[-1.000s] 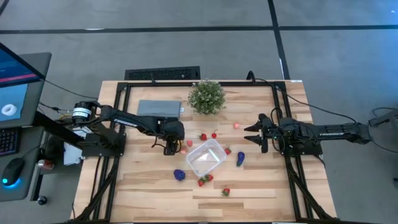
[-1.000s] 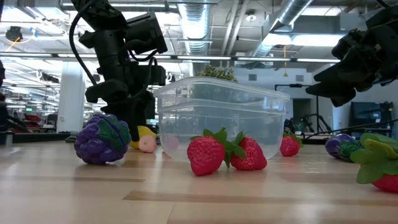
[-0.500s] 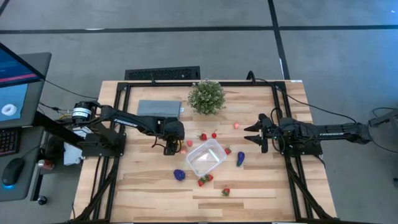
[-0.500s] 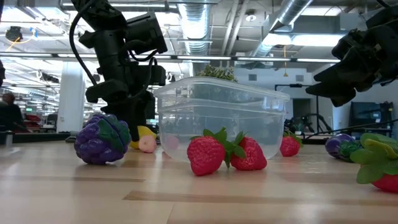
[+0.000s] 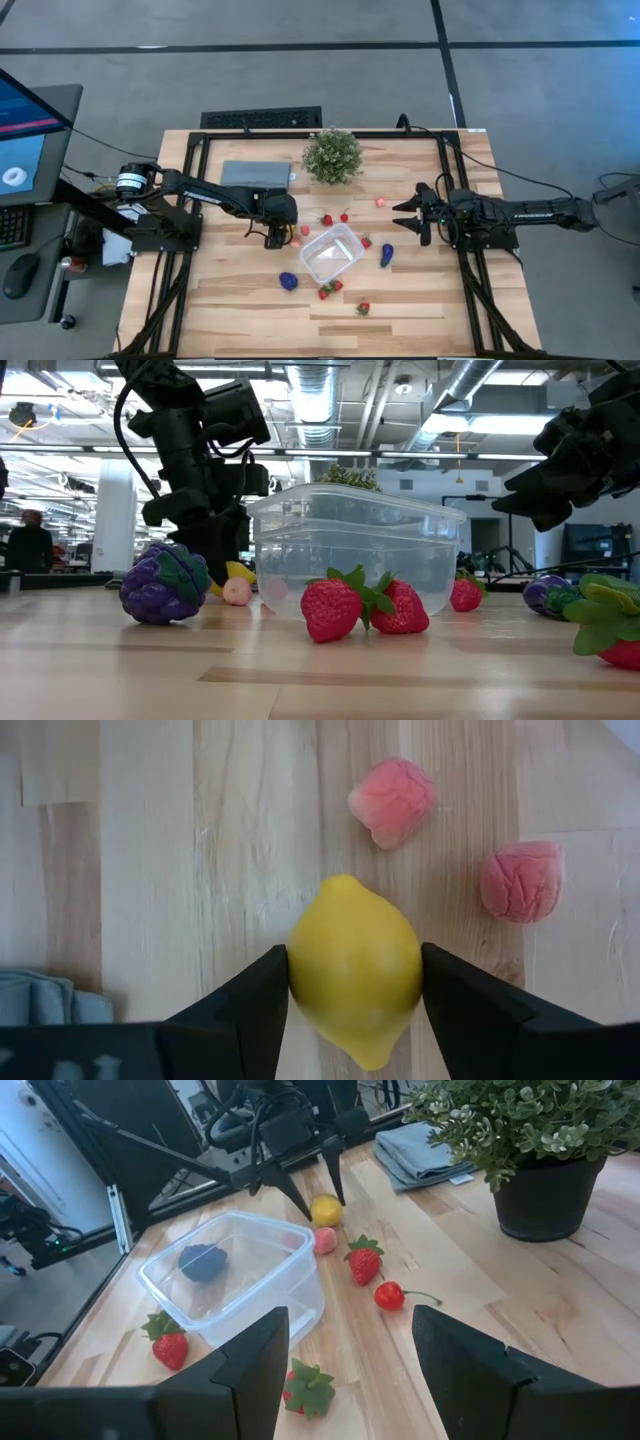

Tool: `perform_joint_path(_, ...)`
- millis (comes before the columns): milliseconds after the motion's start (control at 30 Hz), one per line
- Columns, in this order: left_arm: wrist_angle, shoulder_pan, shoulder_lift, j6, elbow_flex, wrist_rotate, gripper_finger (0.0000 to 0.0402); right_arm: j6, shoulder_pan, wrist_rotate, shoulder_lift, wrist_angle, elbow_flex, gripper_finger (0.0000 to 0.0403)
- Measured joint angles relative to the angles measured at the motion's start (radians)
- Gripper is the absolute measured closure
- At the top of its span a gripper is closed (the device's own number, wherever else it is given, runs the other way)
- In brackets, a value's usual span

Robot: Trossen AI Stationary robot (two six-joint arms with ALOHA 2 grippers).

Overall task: Pick and placing Produce into tupperware
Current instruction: Put the lemon into the transparent bin

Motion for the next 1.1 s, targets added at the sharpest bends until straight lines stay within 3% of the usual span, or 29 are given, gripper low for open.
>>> perform_joint_path(267, -0.013, 0.000, -0.060, -0.001, 0.000, -0.013, 0.0204, 0.000, 0.000, 0.000, 0.000, 0.000, 0.000, 0.0165)
perform_joint_path(733, 0.020, -0.051, -0.305, -0.010, 0.000, 0.013, 0.0202, 0.000, 0.000, 0.000, 0.000, 0.000, 0.000, 0.0164)
perform_joint_path(1100, 0.184, -0.118, -0.307, 0.028, 0.000, 0.035, 0.0201, 0.000, 0.000, 0.000, 0.000, 0.001, 0.000, 0.0165)
